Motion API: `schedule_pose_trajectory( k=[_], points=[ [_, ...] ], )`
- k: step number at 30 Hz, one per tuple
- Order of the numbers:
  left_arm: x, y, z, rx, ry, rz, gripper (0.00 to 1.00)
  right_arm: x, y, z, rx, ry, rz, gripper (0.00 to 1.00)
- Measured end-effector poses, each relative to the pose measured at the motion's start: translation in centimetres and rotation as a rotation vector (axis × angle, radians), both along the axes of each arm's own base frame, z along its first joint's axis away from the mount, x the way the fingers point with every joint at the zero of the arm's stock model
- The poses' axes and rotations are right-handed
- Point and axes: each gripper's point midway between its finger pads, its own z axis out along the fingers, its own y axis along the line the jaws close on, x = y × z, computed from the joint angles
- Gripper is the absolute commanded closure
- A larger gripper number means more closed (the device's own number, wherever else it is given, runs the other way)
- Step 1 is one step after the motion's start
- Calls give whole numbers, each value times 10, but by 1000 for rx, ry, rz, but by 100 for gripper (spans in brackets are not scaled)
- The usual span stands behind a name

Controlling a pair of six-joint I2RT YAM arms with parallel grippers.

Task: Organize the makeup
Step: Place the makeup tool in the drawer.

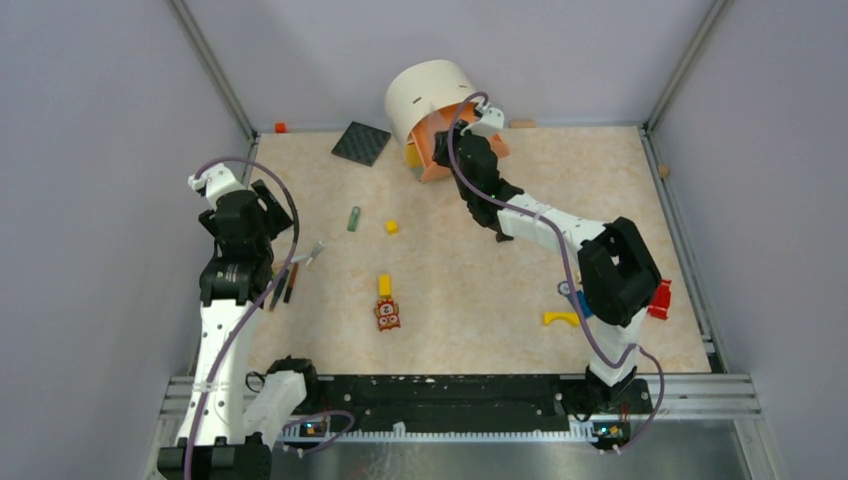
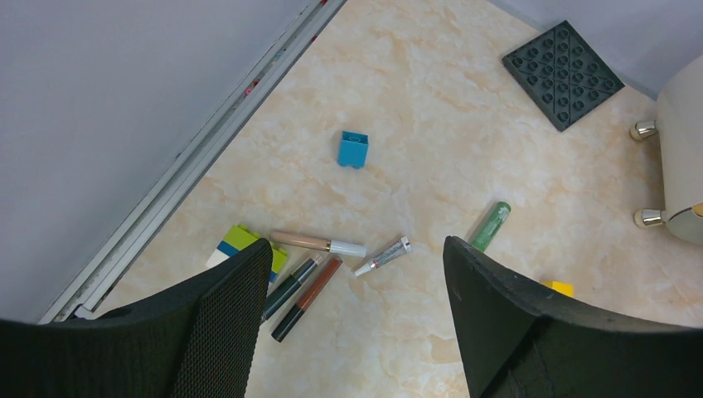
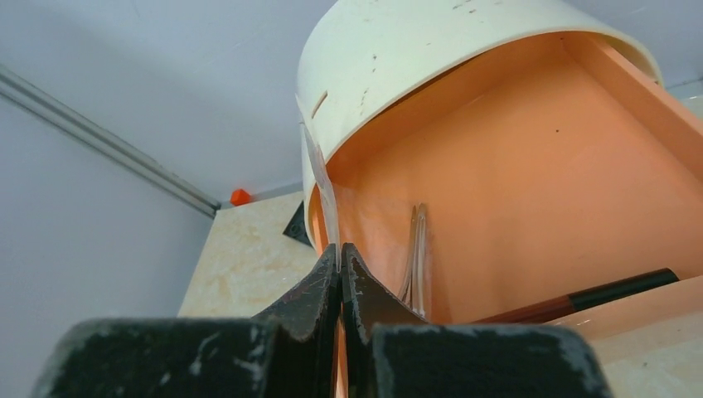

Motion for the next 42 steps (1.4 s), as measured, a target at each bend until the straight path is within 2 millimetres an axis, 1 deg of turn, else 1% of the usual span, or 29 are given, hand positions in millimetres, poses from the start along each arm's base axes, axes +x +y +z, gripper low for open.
schedule_pose_trajectory(
  k=[5,9,16,24,29,35,38,42],
  points=[
    [0,0,0,0,0,0,19,1,-3,2,-49,-10,-7,100],
    [0,0,0,0,0,0,19,4,-10,2,-111,-14,-35,100],
    [0,0,0,0,0,0,19,10,-31,4,-211,-22,-97,100],
    [0,0,0,0,0,0,19,23,-61,5,-320,-19,-172,100],
    [0,0,0,0,0,0,19,30,-74,15,-383,-33,-192,100],
    [0,0,0,0,0,0,19,38,-74,48,-423,-76,-193,100],
    [0,0,0,0,0,0,19,38,-71,48,-436,-81,-175,100],
    [0,0,0,0,0,0,19,37,-59,45,-433,-89,-111,100]
  ],
)
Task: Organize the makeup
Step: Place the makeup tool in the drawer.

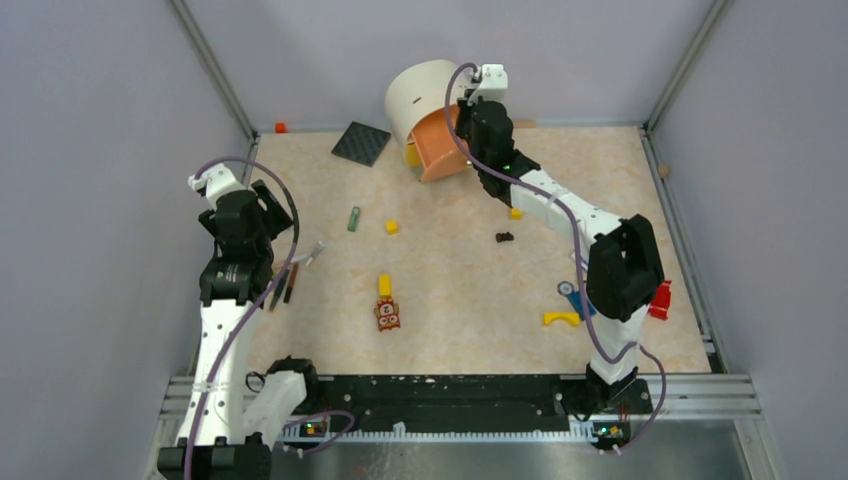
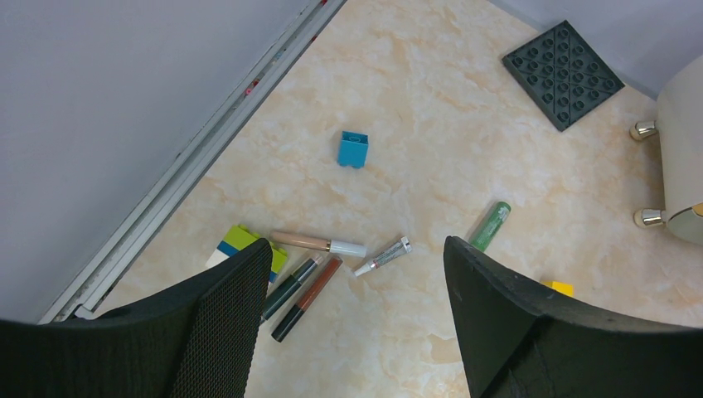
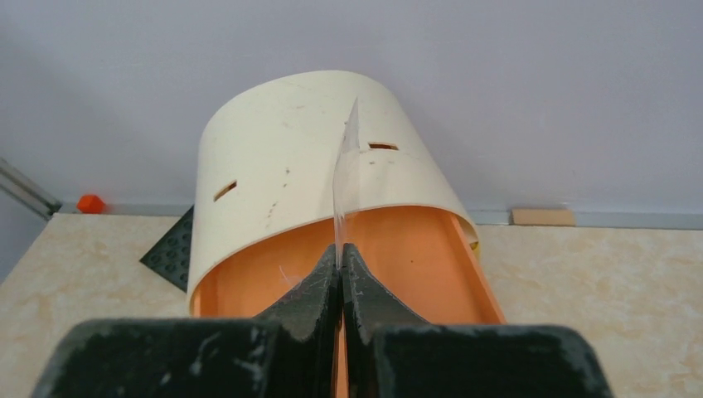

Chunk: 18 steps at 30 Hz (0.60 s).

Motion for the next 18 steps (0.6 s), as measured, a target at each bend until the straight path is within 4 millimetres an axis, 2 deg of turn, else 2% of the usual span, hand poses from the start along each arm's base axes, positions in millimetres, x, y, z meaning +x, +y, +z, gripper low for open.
schedule_pose_trajectory(
  k=[18],
  points=[
    [0,0,0,0,0,0,19,-19,64,1,166,52,262,100]
  ],
)
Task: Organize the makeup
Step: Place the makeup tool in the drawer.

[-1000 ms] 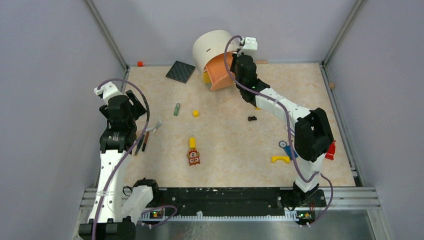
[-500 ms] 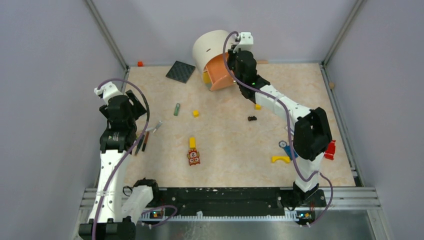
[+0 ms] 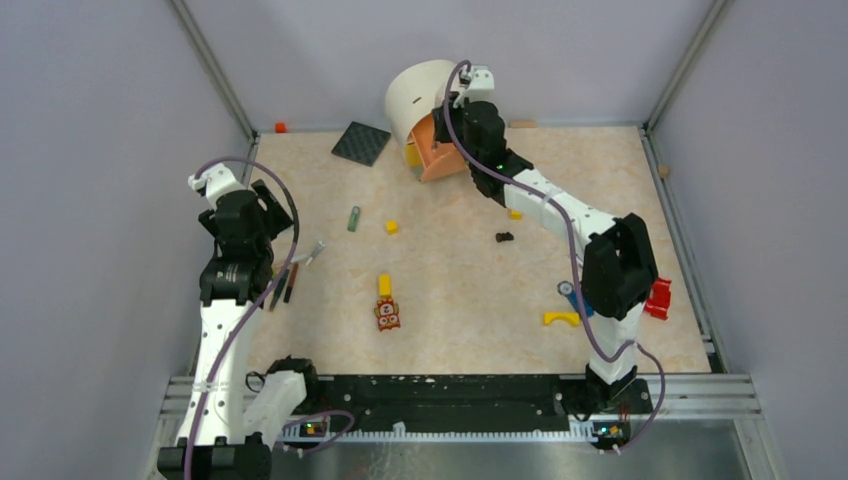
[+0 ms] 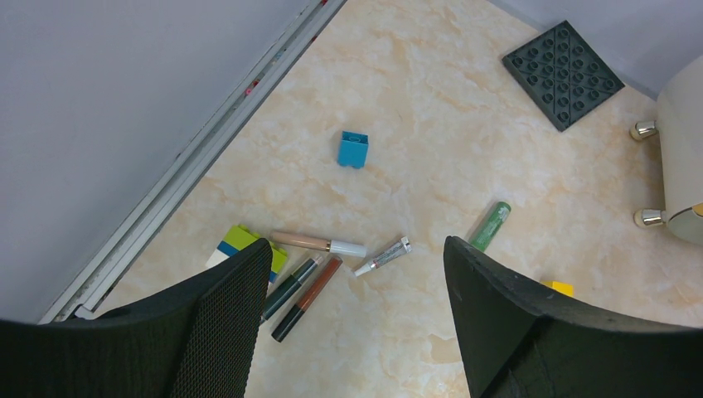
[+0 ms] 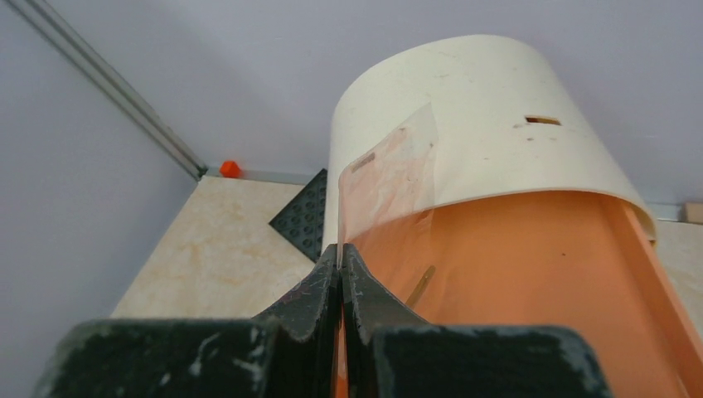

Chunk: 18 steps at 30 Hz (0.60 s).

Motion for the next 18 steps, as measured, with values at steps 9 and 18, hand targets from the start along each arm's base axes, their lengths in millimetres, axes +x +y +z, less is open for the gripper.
schedule_pose_trajectory(
  k=[9,18],
  points=[
    [0,0,0,0,0,0,18,-5,18,-3,46,29,72,100],
    [0,0,0,1,0,0,18,-6,19,-13,37,52,77,100]
  ],
)
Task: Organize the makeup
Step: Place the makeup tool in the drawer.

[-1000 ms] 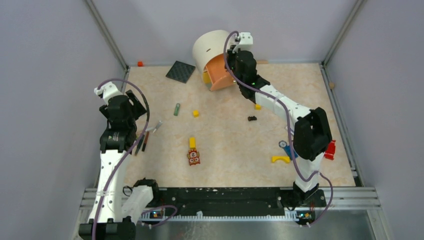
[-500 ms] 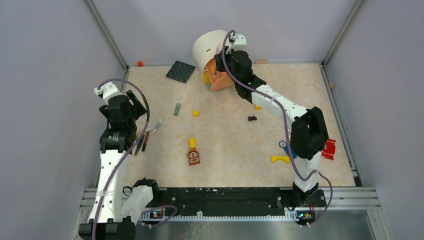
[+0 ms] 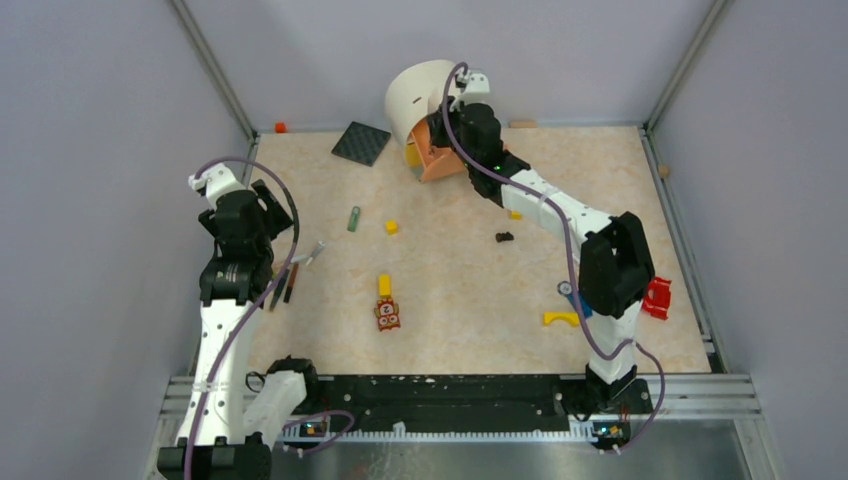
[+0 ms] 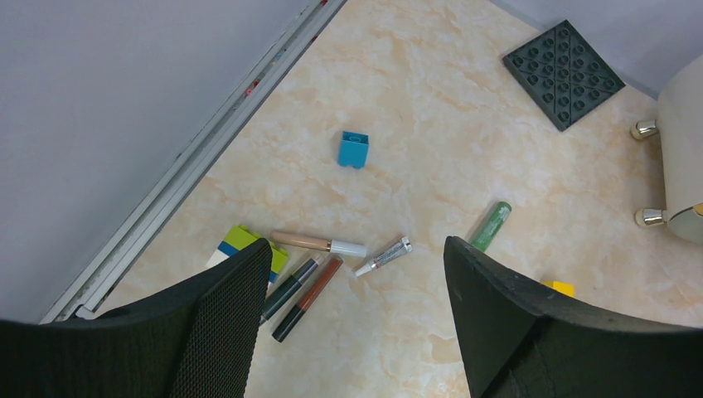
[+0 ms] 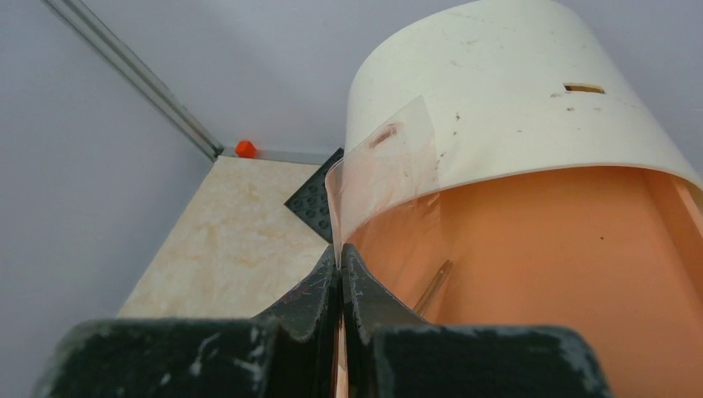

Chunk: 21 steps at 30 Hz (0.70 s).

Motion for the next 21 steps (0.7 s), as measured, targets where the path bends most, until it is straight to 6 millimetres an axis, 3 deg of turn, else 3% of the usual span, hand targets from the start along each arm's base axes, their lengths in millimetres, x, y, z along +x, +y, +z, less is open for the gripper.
schedule_pose_trajectory(
  k=[13,21],
  points=[
    [0,0,0,5,3,-2,18,9,-30,-21,-149,14,-138,100],
    [0,0,0,5,2,-3,18,14,-53,-30,-257,7,-239,87]
  ],
)
